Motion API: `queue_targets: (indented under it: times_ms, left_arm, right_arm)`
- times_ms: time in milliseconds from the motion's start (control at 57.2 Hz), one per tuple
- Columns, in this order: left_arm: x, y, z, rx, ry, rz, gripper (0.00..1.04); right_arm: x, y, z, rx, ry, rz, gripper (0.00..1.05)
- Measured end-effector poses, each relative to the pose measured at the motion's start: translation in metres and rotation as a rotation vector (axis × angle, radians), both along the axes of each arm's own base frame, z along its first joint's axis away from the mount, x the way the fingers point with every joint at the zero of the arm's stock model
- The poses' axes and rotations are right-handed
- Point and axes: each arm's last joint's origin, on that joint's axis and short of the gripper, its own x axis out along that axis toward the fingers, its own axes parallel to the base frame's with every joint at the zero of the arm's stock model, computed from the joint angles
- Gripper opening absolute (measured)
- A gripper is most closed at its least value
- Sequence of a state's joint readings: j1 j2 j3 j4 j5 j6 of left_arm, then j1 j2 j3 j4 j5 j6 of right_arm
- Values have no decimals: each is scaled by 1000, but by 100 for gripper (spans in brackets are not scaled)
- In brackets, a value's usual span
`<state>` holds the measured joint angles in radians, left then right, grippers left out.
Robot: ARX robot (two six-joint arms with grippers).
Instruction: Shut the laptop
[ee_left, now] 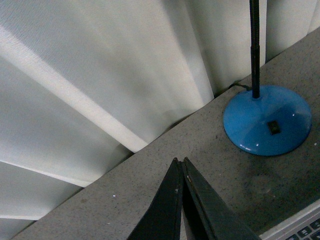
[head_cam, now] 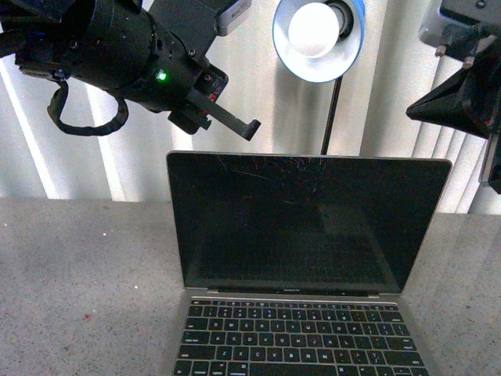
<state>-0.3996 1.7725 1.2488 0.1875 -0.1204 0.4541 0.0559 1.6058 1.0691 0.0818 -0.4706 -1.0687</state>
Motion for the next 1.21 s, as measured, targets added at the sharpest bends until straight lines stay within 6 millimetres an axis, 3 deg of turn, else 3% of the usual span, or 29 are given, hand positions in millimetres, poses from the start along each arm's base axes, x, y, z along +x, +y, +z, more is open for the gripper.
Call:
queue_targets:
  times_ms: [507,1205]
  left_arm:
    - [20,-5,-5,137,127,-62,4]
    - [17,-9,-8,242,249,-139,4]
  right_arm:
    - [33,12,-14,-103,49,75,3]
    - [33,20,-23,-198,107,149,3]
